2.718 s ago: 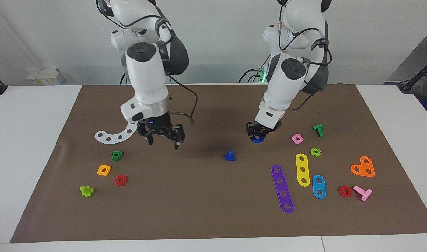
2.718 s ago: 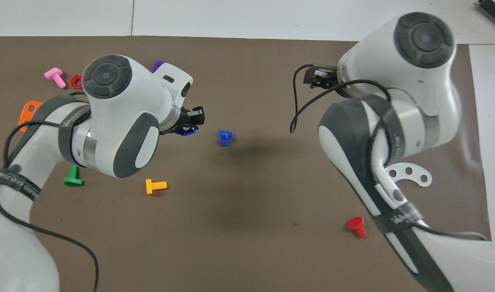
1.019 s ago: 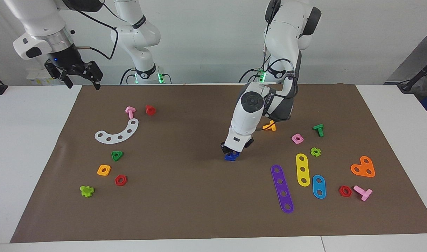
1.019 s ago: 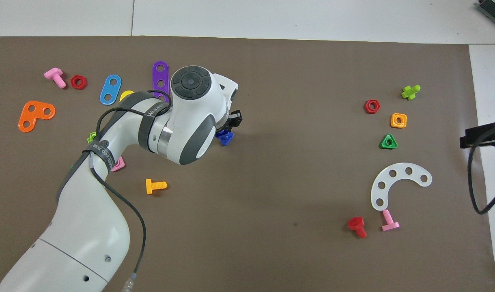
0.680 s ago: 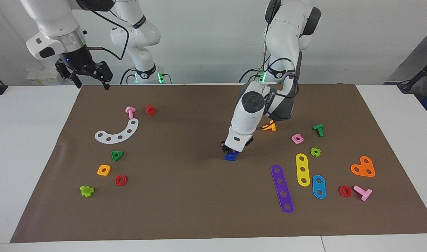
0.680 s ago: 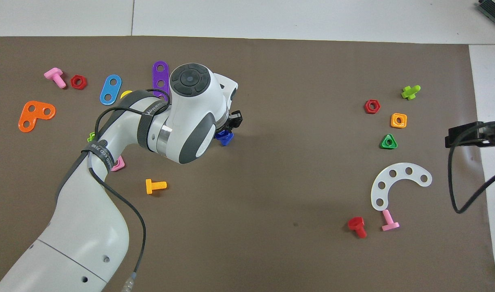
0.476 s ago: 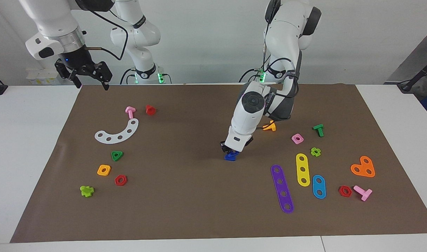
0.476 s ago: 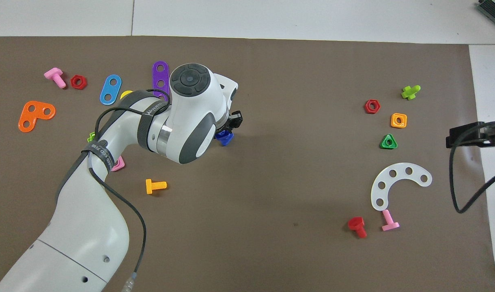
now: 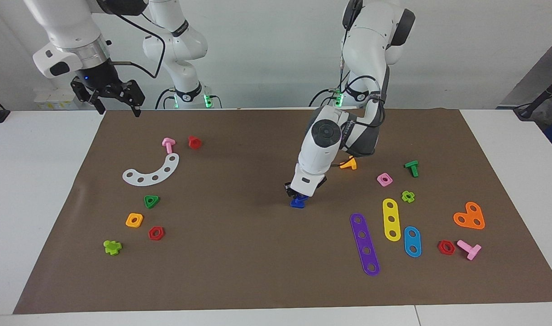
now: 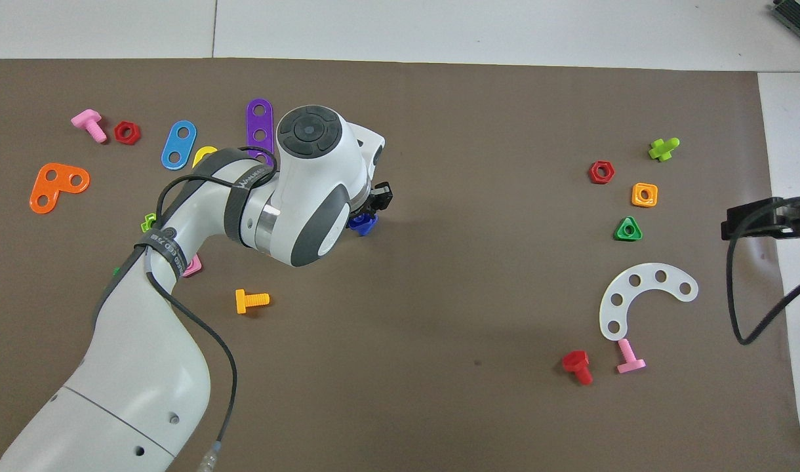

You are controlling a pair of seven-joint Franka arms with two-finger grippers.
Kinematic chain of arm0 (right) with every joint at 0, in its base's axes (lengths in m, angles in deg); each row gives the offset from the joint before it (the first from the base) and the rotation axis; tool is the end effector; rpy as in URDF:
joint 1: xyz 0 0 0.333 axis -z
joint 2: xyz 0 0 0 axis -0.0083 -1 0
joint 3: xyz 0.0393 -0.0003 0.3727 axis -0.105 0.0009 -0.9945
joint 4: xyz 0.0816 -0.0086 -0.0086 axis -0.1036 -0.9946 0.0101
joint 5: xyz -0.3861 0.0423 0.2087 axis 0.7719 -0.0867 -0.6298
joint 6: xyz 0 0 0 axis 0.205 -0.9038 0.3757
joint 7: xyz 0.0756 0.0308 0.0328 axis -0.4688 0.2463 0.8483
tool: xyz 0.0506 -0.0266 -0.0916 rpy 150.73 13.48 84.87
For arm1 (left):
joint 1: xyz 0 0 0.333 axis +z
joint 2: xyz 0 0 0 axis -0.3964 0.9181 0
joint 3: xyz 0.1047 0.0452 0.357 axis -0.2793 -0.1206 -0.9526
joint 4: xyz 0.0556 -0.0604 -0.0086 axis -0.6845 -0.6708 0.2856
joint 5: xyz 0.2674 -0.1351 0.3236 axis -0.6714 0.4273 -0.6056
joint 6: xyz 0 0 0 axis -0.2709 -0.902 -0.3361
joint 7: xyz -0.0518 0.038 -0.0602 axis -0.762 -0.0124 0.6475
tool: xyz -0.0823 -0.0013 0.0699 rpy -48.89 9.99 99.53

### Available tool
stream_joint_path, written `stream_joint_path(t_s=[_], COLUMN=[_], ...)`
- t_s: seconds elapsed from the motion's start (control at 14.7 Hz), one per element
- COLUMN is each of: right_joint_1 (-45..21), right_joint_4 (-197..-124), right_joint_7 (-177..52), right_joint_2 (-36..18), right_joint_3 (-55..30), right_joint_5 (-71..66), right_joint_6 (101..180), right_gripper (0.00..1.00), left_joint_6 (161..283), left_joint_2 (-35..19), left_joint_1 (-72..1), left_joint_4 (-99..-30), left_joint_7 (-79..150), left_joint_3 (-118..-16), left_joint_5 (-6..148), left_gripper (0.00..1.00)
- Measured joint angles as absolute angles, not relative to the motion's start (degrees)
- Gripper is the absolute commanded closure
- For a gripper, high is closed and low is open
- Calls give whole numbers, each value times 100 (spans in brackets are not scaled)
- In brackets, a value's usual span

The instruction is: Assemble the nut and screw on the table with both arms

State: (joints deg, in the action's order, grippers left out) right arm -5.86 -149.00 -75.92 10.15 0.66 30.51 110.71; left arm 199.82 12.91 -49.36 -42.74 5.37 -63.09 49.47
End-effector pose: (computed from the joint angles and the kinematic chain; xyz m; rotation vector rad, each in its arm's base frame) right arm 0.5719 -0.0150 0.7018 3.1042 -0.1586 -0.0163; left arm 0.6525 -0.4061 0.3760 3.0386 0.4003 -0.1377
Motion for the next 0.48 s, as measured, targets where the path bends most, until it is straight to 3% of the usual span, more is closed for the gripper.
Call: stream_joint_path(t_s=[0.48], right_joint_1=[-559], right_joint_4=[-14911], right_joint_7=[-7592], right_joint_2=[1019], right_joint_3=[66], right_joint_5=[3051], right_joint_6=[11071], right_gripper=[0], left_joint_6=[20301], left_joint_2=[1286], left_joint_1=[-5004], left_joint_4=[-4586], left_joint_7=[486], left_joint_3=[-6325], left_joint_5=[4956], left_gripper=[90])
